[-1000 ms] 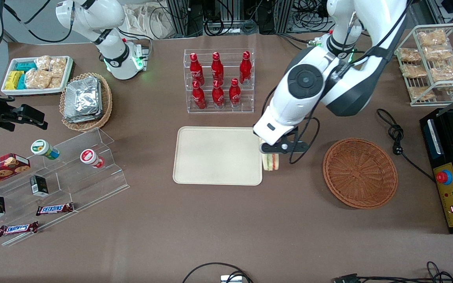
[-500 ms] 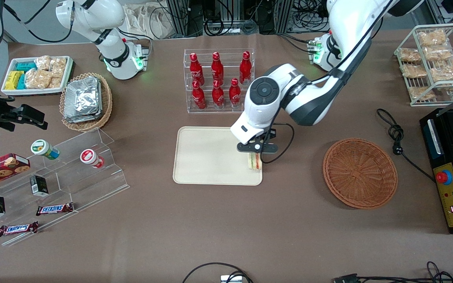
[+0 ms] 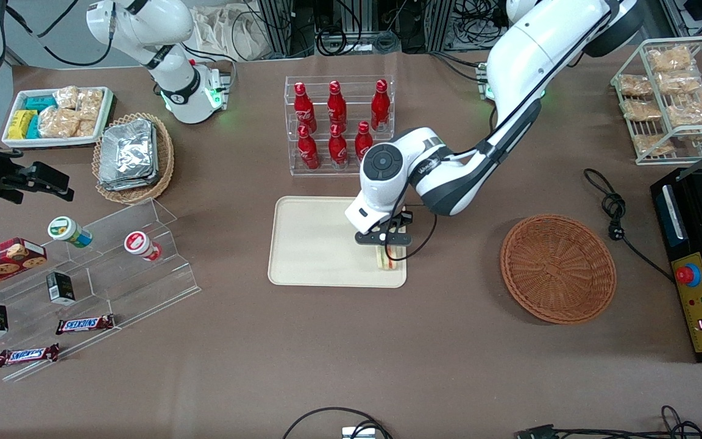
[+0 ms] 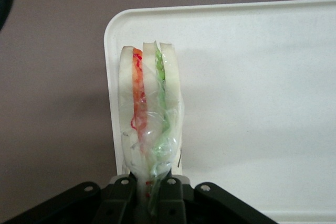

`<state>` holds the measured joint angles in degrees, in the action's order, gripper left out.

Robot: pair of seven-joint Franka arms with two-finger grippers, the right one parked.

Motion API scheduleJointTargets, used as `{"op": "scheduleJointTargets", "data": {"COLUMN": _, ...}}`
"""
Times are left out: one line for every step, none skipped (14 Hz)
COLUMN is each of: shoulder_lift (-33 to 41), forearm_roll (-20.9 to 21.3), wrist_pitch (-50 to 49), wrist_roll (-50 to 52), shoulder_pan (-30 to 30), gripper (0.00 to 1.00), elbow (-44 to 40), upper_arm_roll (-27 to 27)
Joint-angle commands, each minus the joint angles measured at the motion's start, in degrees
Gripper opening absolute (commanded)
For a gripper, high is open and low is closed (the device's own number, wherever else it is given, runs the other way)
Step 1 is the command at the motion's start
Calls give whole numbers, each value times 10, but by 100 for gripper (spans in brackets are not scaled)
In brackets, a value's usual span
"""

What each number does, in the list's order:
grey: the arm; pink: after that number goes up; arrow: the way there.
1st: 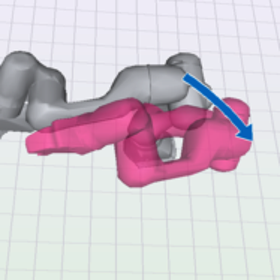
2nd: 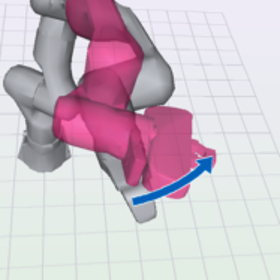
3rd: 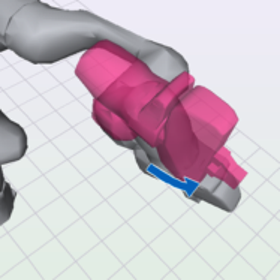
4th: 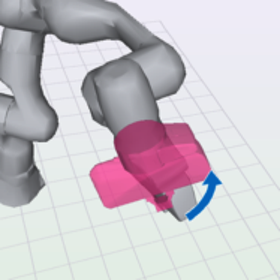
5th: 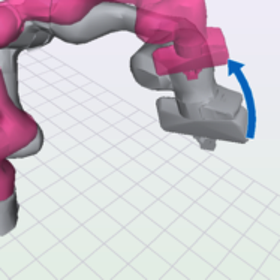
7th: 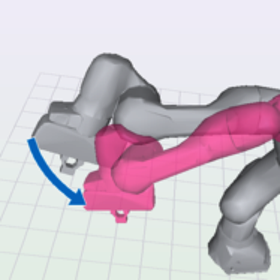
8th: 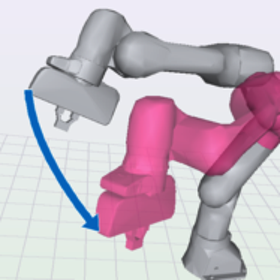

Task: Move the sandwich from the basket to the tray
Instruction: 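Lower the sandwich onto the tray and open the left gripper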

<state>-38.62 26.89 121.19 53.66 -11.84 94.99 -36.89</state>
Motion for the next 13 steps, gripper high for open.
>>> {"op": "scheduleJointTargets", "data": {"shoulder_lift": -13, "forearm_roll": 17, "wrist_pitch": 3, "wrist_roll": 14, "shoulder_pan": -6, "gripper": 12, "elbow": -10, "upper_arm_roll": 1}}
{"op": "scheduleJointTargets", "data": {"shoulder_lift": -17, "forearm_roll": 18, "wrist_pitch": 4, "wrist_roll": 14, "shoulder_pan": -6, "gripper": 18, "elbow": -10, "upper_arm_roll": 1}}
{"op": "scheduleJointTargets", "data": {"shoulder_lift": -21, "forearm_roll": 18, "wrist_pitch": 10, "wrist_roll": 14, "shoulder_pan": -9, "gripper": 21, "elbow": -10, "upper_arm_roll": 1}}
{"op": "scheduleJointTargets", "data": {"shoulder_lift": -23, "forearm_roll": 18, "wrist_pitch": 12, "wrist_roll": 22, "shoulder_pan": -13, "gripper": 26, "elbow": -10, "upper_arm_roll": 3}}
{"op": "scheduleJointTargets", "data": {"shoulder_lift": -29, "forearm_roll": 24, "wrist_pitch": 12, "wrist_roll": 28, "shoulder_pan": -14, "gripper": 30, "elbow": -11, "upper_arm_roll": 4}}
{"op": "scheduleJointTargets", "data": {"shoulder_lift": -31, "forearm_roll": 37, "wrist_pitch": 13, "wrist_roll": 34, "shoulder_pan": -16, "gripper": 47, "elbow": -11, "upper_arm_roll": 4}}
{"op": "scheduleJointTargets", "data": {"shoulder_lift": -34, "forearm_roll": 42, "wrist_pitch": 14, "wrist_roll": 47, "shoulder_pan": -17, "gripper": 72, "elbow": -11, "upper_arm_roll": 3}}
{"op": "scheduleJointTargets", "data": {"shoulder_lift": -38, "forearm_roll": 48, "wrist_pitch": 14, "wrist_roll": 56, "shoulder_pan": -17, "gripper": 100, "elbow": -12, "upper_arm_roll": 4}}
{"op": "scheduleJointTargets", "data": {"shoulder_lift": -39, "forearm_roll": 59, "wrist_pitch": 14, "wrist_roll": 65, "shoulder_pan": -21, "gripper": 100, "elbow": -12, "upper_arm_roll": 4}}
{"op": "scheduleJointTargets", "data": {"shoulder_lift": -39, "forearm_roll": 61, "wrist_pitch": 14, "wrist_roll": 83, "shoulder_pan": -24, "gripper": 100, "elbow": -14, "upper_arm_roll": 4}}
{"op": "scheduleJointTargets", "data": {"shoulder_lift": -37, "forearm_roll": 60, "wrist_pitch": 14, "wrist_roll": 114, "shoulder_pan": -24, "gripper": 100, "elbow": -15, "upper_arm_roll": 4}}
{"op": "scheduleJointTargets", "data": {"shoulder_lift": -34, "forearm_roll": 61, "wrist_pitch": 14, "wrist_roll": 161, "shoulder_pan": -22, "gripper": 100, "elbow": -17, "upper_arm_roll": 3}}
{"op": "scheduleJointTargets", "data": {"shoulder_lift": -30, "forearm_roll": 61, "wrist_pitch": 12, "wrist_roll": 199, "shoulder_pan": -23, "gripper": 100, "elbow": -17, "upper_arm_roll": 3}}
